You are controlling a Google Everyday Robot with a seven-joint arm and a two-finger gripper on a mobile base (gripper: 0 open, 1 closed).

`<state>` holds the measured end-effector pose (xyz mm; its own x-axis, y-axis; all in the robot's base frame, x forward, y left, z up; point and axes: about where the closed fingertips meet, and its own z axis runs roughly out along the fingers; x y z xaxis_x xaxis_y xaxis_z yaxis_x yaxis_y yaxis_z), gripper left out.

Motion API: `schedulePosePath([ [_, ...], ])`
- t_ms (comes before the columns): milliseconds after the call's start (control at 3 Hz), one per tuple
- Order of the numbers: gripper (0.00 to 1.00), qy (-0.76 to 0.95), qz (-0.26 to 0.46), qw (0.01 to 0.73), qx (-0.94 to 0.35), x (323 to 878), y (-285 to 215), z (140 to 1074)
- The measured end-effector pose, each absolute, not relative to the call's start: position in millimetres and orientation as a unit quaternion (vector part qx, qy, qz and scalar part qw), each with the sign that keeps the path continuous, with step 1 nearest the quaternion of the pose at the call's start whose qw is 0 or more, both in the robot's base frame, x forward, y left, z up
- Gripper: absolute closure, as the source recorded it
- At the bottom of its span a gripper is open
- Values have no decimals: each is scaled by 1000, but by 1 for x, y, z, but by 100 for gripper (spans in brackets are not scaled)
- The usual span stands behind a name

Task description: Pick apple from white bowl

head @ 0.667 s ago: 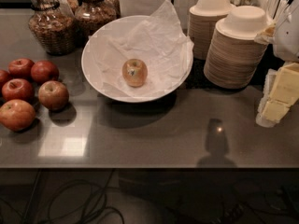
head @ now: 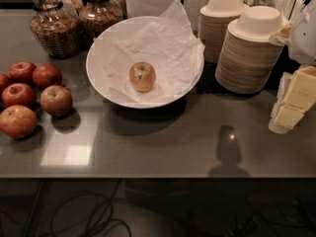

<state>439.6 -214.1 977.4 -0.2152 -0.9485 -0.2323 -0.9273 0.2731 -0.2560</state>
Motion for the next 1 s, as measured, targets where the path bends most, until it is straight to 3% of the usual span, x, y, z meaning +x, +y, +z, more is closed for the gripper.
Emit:
schedulePosePath([
  [1000,0,726,28,267,-633,519,-125,957],
])
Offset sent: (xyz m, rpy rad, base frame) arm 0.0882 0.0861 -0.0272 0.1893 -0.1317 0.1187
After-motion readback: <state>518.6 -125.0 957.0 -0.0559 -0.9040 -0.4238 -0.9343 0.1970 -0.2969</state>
